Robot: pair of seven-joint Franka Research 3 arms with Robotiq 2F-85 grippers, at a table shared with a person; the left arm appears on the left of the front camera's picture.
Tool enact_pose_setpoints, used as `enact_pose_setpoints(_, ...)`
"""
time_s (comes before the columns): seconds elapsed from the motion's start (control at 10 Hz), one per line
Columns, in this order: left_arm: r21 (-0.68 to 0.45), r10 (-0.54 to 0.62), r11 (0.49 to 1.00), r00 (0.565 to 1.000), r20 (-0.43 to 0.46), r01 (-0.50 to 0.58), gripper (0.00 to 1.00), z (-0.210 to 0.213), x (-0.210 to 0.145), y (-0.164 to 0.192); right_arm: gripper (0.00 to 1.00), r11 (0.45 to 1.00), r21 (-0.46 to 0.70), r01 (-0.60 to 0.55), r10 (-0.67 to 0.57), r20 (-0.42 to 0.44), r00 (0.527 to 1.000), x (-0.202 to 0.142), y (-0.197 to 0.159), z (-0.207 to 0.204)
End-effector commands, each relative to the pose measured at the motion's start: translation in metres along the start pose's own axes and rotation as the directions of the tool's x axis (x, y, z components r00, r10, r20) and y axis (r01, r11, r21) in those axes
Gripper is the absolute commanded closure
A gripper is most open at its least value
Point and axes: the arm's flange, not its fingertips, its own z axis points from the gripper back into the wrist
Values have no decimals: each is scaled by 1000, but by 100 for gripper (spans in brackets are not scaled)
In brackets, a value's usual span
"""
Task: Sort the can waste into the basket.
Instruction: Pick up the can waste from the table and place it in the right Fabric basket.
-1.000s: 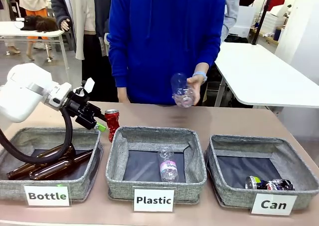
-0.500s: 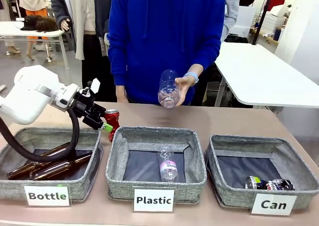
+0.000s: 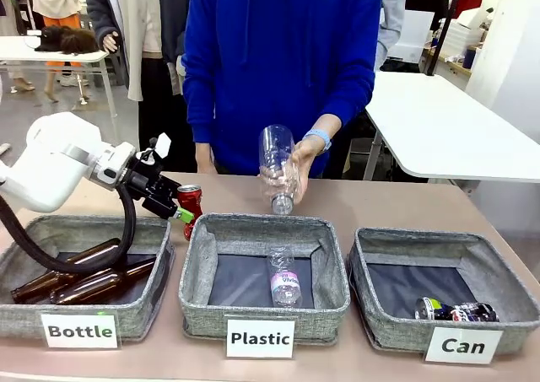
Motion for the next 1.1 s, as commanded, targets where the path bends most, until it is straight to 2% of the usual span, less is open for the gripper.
enact_pose_setpoints(0.0,34,-35,999,999,25,34,4,-1,2,4,0,999,-23,22,-22,-2,1000,2,1,1)
enact_pose_setpoints(0.1,20,-23,1000,999,32,22,58,0,3,2,0,999,-23,22,-22,-2,1000,2,1,1)
enact_pose_setpoints(0.2,61,-38,997,999,31,36,64,-1,3,1,0,999,-23,22,-22,-2,1000,2,1,1)
enact_pose_setpoints(0.3,59,-45,997,999,20,44,100,-2,4,2,0,999,-23,22,-22,-2,1000,2,1,1)
enact_pose_setpoints(0.5,60,-40,997,999,25,38,100,0,5,3,0,999,-23,22,-22,-2,1000,2,1,1)
enact_pose_setpoints(0.6,65,-38,997,999,32,35,83,1,4,3,0,999,-23,22,-22,-2,1000,2,1,1)
enact_pose_setpoints(0.8,70,-43,997,998,44,40,100,2,6,1,0,999,-23,22,-22,-2,1000,2,1,1)
enact_pose_setpoints(1.0,113,-71,992,992,105,59,100,25,22,-1,0,999,-23,22,-22,-2,1000,2,1,1)
